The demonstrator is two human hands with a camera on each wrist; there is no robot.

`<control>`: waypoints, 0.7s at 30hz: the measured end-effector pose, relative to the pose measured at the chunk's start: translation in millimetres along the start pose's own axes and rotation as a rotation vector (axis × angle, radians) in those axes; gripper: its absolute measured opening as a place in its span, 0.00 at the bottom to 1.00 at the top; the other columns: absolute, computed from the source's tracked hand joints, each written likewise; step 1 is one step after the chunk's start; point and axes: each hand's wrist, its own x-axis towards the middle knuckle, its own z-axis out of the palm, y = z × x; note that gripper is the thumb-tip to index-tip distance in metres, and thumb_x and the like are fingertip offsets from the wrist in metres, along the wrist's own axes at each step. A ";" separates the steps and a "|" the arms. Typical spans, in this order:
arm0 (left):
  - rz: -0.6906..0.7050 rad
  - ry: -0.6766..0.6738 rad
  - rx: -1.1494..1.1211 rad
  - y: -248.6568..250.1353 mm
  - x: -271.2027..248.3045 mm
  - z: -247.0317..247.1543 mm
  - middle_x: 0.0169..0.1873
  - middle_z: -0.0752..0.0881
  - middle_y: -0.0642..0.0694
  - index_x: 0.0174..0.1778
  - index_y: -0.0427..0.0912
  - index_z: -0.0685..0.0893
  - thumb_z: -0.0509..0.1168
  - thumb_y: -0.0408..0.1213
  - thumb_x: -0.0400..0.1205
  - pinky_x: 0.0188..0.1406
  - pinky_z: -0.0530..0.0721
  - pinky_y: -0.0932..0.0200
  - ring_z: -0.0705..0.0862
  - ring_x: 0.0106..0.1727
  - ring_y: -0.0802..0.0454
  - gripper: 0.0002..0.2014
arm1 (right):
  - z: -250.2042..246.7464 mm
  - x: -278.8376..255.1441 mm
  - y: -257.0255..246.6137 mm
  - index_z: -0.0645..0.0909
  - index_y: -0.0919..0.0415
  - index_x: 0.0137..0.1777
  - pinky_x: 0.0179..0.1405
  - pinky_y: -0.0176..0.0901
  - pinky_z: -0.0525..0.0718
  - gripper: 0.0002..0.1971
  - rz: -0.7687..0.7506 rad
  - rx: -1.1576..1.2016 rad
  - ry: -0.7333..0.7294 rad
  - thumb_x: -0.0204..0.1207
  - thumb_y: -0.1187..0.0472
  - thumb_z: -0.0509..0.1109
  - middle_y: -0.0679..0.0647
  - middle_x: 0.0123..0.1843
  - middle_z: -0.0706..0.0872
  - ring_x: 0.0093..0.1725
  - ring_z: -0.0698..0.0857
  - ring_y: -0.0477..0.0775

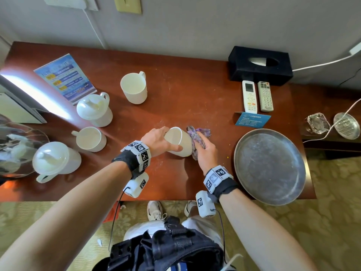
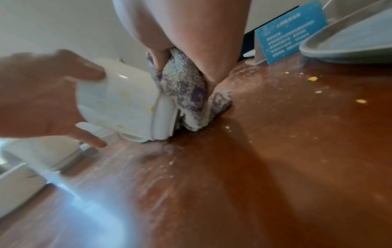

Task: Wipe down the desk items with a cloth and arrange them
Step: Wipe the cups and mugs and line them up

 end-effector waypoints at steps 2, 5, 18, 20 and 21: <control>-0.002 0.005 -0.002 -0.7 -0.5 0.5 0.51 0.85 0.47 0.64 0.48 0.78 0.77 0.64 0.68 0.54 0.86 0.44 0.84 0.49 0.46 0.34 | 7.1 -5.0 -6.7 0.77 0.59 0.76 0.72 0.28 0.70 0.20 -0.109 -0.074 -0.025 0.85 0.66 0.67 0.44 0.74 0.77 0.76 0.72 0.41; 0.002 0.016 -0.017 -1.0 0.9 2.0 0.45 0.86 0.49 0.55 0.49 0.79 0.76 0.67 0.66 0.49 0.87 0.44 0.85 0.45 0.48 0.32 | 13.5 -4.7 -13.3 0.76 0.61 0.77 0.75 0.31 0.70 0.21 -0.261 -0.155 -0.080 0.84 0.68 0.67 0.49 0.75 0.79 0.75 0.73 0.41; 0.006 0.006 -0.022 0.1 -2.4 -0.4 0.48 0.86 0.49 0.64 0.49 0.79 0.76 0.65 0.67 0.54 0.86 0.43 0.85 0.48 0.48 0.35 | 15.1 19.0 -20.0 0.78 0.28 0.66 0.85 0.52 0.58 0.15 -0.032 -0.008 -0.217 0.88 0.41 0.52 0.41 0.85 0.65 0.83 0.61 0.41; 0.009 0.012 -0.020 -0.2 -4.4 0.4 0.47 0.85 0.50 0.64 0.50 0.79 0.77 0.64 0.68 0.51 0.86 0.45 0.84 0.47 0.49 0.34 | 16.7 18.0 -19.1 0.83 0.27 0.57 0.84 0.51 0.63 0.13 -0.075 0.049 -0.198 0.88 0.48 0.60 0.42 0.79 0.75 0.80 0.69 0.40; 0.013 0.018 -0.020 -0.9 -5.4 1.3 0.46 0.84 0.51 0.64 0.50 0.79 0.77 0.63 0.68 0.48 0.86 0.48 0.84 0.45 0.50 0.34 | 16.8 16.6 -17.6 0.85 0.28 0.56 0.83 0.52 0.66 0.14 -0.092 0.063 -0.187 0.87 0.52 0.63 0.43 0.76 0.79 0.78 0.72 0.40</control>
